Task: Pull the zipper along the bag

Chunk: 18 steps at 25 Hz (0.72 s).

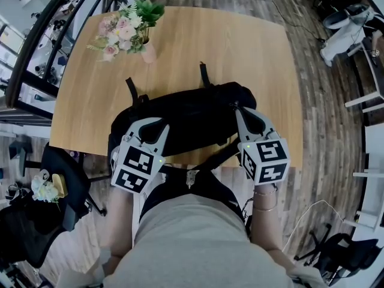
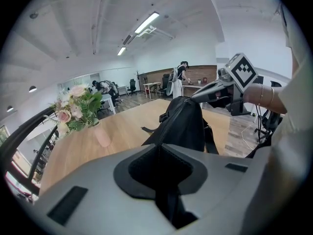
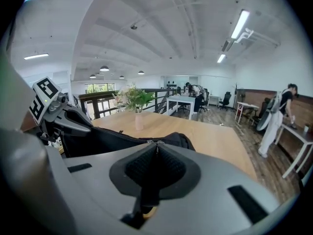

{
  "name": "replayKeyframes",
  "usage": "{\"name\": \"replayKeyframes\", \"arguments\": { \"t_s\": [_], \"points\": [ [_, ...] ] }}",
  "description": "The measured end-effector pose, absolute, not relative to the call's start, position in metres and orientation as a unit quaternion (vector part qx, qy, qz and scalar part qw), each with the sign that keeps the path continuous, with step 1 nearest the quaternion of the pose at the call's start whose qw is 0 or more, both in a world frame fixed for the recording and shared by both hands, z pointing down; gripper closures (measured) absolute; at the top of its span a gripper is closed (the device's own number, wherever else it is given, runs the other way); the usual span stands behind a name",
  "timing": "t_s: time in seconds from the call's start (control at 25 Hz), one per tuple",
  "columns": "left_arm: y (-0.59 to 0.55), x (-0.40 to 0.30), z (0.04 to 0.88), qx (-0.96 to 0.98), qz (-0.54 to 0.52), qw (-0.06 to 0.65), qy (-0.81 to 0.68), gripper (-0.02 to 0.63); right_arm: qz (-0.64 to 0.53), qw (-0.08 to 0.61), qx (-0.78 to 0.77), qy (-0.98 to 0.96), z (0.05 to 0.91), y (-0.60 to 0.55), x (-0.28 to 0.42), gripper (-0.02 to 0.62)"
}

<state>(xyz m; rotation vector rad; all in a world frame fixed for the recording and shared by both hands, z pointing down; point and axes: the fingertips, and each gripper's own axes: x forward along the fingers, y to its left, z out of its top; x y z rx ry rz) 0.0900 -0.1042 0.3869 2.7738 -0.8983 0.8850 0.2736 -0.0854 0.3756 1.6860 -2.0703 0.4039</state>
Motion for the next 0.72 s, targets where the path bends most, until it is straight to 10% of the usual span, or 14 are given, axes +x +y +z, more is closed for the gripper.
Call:
{"name": "replayKeyframes", "arguments": {
  "t_s": [0.48, 0.72],
  "points": [
    [-0.104, 0.089, 0.385, 0.911, 0.282, 0.065, -0.294, 0.552, 0.139, 0.214, 0.601, -0.757, 0.366, -0.084, 0.272, 0.564],
    [-0.107, 0.087, 0.361, 0.923, 0.21, 0.105, -0.306, 0.443, 0.122, 0.184, 0.575, -0.788, 0.344, -0.09, 0.248, 0.482]
  ]
}}
